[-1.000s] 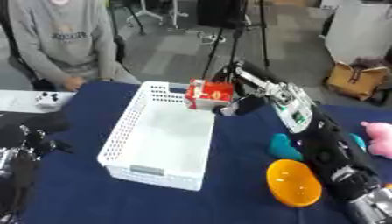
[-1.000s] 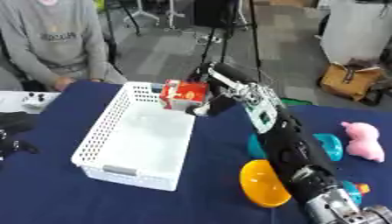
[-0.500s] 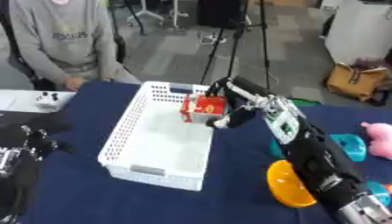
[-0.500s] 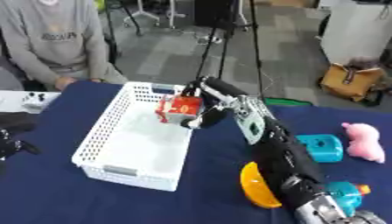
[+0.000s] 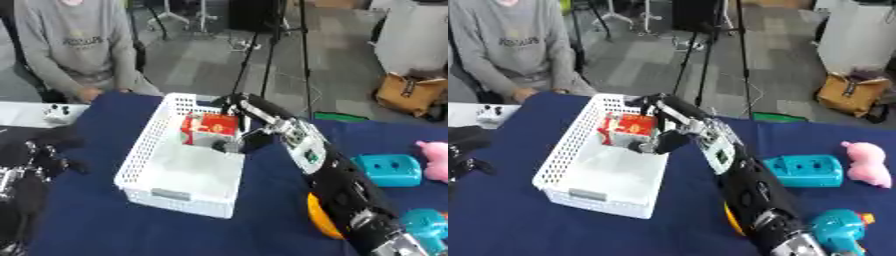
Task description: Pick up objects on the table and place them in the box.
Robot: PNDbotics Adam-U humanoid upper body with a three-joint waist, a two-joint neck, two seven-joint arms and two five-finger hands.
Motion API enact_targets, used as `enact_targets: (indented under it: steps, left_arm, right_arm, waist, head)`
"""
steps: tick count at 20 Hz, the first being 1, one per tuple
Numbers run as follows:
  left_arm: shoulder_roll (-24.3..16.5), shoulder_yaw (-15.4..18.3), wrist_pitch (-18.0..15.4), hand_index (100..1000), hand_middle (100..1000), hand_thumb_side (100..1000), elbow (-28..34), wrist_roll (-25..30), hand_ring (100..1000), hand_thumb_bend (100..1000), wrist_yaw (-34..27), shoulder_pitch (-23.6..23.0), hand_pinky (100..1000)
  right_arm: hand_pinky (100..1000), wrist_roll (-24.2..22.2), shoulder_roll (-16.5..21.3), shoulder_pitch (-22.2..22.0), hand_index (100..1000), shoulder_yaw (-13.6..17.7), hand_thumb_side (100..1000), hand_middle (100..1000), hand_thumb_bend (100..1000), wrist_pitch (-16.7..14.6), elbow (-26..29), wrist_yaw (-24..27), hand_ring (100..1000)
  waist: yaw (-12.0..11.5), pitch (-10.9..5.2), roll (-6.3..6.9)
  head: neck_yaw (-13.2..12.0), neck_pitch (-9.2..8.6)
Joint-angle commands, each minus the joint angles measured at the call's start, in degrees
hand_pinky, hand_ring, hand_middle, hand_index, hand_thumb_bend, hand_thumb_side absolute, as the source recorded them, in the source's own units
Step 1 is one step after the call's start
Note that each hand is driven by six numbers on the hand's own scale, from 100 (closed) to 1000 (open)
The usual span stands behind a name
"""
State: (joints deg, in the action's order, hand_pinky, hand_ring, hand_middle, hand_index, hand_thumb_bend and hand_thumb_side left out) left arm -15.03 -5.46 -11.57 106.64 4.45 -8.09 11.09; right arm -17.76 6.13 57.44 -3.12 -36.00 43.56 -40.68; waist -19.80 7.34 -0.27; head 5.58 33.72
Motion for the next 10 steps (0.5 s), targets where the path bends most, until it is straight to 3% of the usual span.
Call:
enact_targets:
  steps: [1, 10]
  left_arm:
    - [-0.4, 0.0, 0.0, 791, 777, 1000, 1.2, 0.2, 766, 306, -0.4, 0.8, 523]
    - [-0.4, -0.1, 0.0, 791, 777, 1000, 1.0, 0.3, 767, 308, -0.3, 0.7, 522]
  right_arm:
    - [728, -4.2, 0.3, 1.1, 942, -0.7, 604, 943, 506, -2.6, 2.0, 0.7, 686]
    - [814, -5.7, 0.8, 1.0, 951, 0.2, 584, 960, 656, -1.8, 3.3, -0.7, 754]
  waist:
    - [0.0, -0.80, 0.17]
    - [0.2, -0.82, -0.02]
  head:
    - [-0.3, -0.47]
    - [-0.4, -0.45]
